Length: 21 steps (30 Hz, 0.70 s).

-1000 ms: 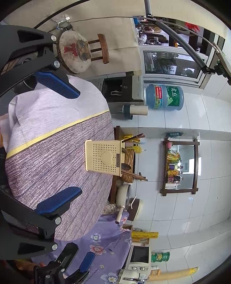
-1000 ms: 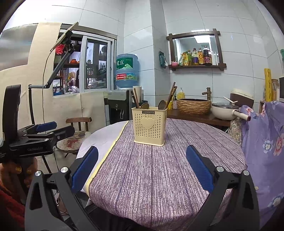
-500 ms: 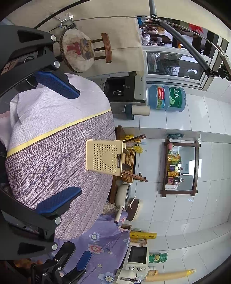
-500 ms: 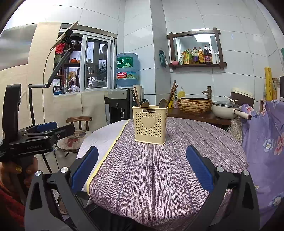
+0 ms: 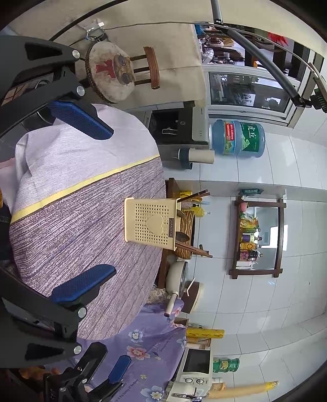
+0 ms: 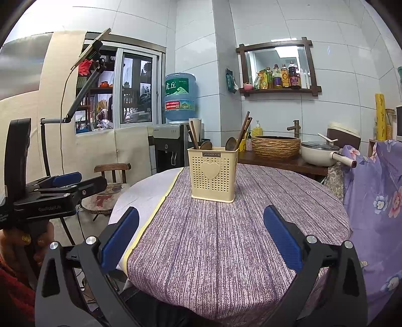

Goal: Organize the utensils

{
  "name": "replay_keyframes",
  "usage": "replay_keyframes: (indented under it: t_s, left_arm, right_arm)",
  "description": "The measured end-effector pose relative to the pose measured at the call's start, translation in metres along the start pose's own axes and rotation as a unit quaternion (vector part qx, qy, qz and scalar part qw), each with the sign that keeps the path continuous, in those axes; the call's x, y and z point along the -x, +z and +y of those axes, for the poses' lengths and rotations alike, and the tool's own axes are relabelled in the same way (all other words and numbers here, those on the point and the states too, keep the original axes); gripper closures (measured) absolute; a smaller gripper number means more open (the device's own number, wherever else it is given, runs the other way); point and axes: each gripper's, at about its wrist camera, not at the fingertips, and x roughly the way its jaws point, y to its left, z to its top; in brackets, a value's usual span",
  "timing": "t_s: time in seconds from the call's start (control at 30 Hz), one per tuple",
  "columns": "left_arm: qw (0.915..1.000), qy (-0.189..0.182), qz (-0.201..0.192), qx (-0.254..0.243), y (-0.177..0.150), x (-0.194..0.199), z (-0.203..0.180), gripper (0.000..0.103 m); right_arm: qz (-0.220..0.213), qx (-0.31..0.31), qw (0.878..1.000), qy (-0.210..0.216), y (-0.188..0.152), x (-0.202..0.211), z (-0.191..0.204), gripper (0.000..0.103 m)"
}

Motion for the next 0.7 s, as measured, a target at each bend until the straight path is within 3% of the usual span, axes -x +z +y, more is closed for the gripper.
replay_keyframes:
  t_s: [0.7]
  left_arm:
    - [1.0000,0.000,0.006,0.001,-0.0047,-0.0024,-0.0008,0.005]
  right_arm:
    - [0.007,-0.005,1.000,0.001,-0.0037,-0.0021,-0.0034,0.005]
